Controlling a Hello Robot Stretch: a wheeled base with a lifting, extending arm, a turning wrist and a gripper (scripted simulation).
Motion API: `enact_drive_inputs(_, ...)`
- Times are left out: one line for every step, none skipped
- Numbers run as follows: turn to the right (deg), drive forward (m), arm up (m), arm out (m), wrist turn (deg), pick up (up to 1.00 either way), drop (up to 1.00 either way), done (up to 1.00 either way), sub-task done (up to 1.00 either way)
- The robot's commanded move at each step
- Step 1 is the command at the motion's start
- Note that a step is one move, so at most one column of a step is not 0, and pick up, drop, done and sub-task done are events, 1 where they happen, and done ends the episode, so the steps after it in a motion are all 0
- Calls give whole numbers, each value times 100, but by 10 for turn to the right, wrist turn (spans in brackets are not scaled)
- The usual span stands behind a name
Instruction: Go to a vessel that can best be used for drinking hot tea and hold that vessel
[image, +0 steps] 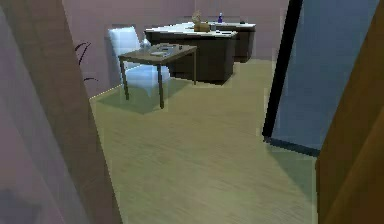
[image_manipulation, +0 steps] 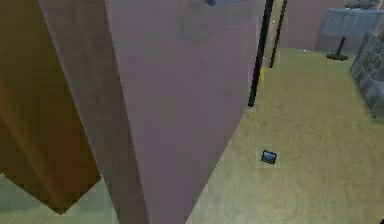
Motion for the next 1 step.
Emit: enact_drive_inputs(0, 100, 0, 0, 0, 0, 0, 0, 0)
